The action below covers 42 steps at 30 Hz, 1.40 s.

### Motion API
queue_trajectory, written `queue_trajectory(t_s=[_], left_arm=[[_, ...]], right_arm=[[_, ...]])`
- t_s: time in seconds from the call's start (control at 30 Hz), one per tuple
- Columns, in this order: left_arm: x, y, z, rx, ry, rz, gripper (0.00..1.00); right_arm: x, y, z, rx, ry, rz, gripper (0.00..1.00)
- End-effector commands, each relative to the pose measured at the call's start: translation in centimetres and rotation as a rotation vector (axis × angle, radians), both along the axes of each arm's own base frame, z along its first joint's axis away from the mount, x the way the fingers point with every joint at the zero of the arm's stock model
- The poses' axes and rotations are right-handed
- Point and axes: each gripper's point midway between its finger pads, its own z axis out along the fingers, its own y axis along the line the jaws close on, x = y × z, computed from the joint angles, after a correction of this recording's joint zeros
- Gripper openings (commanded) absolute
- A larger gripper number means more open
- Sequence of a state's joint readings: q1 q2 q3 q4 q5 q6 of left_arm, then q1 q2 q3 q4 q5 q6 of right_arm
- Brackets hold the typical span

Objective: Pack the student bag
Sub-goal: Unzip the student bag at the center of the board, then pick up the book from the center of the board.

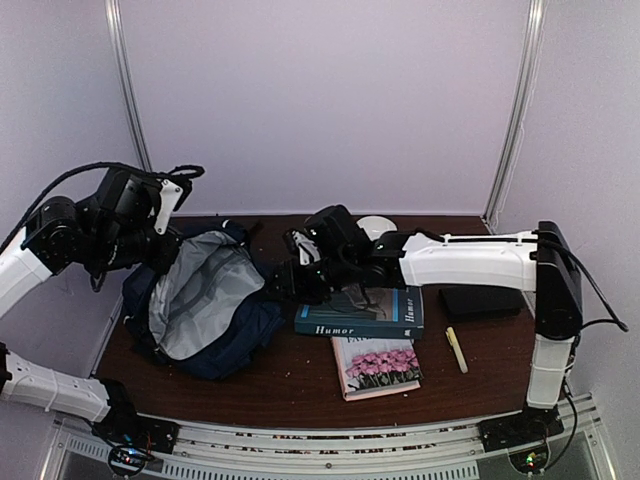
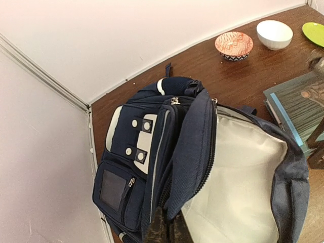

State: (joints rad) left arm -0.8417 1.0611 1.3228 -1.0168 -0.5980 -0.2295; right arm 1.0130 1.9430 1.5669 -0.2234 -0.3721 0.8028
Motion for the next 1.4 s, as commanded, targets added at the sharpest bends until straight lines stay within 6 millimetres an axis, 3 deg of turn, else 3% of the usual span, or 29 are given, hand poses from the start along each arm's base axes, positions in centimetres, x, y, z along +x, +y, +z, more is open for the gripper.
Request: queue_trajectory(t_s=[0.0, 0.13, 0.2, 0.37, 0.47, 0.63, 0.7, 0.97, 1.07, 1.3, 1.37], left_arm=[[1.7, -0.9, 1.4, -0.079, -0.097, 0.038, 0.0], [2.3, -1.7, -0.1, -0.086, -0.084, 0.039, 0.0], [2.6, -2.2, -1.1, -0.097, -0.075, 0.034, 0.0], [3.6, -3.8, -4.1, -0.102, -0.027, 0.016, 0.0], [4.3, -4.6, -6.0, -0.081, 0.012, 0.017, 0.0], [4.8, -5.4, -7.8, -0.063, 0.054, 0.021, 0.0], [4.8, -5.5, -8.2, -0.064, 0.066, 0.024, 0.0], [4.6, -5.1, -9.2, -0.051, 0.098, 0.043, 0.0], [4.5, -5.1, -9.2, -0.06, 0.099, 0.049, 0.0], [4.4, -4.9, -9.4, -0.058, 0.103, 0.056, 0.0], [4.4, -4.9, -9.4, -0.058, 0.104, 0.056, 0.0]], right_arm=[[0.9, -6.5, 3.3, -0.049, -0.082, -0.098, 0.57], [1.7, -14.1, 4.2, -0.084, -0.122, -0.25, 0.64], [2.0, -18.4, 3.3, -0.105, -0.118, -0.338, 0.7], [2.5, -27.4, -0.9, -0.136, -0.065, -0.538, 0.87], [3.1, -30.8, -4.1, -0.12, 0.013, -0.64, 0.89], [3.4, -31.7, -7.6, 0.012, 0.124, -0.697, 0.95], [3.5, -31.5, -8.3, 0.049, 0.159, -0.693, 1.0], [2.9, -29.2, -11.1, 0.172, 0.282, -0.621, 1.0], [2.5, -28.8, -11.8, 0.199, 0.32, -0.606, 0.96], [2.1, -28.1, -11.6, 0.271, 0.337, -0.58, 0.75], [2.1, -27.7, -11.6, 0.285, 0.343, -0.569, 0.74]])
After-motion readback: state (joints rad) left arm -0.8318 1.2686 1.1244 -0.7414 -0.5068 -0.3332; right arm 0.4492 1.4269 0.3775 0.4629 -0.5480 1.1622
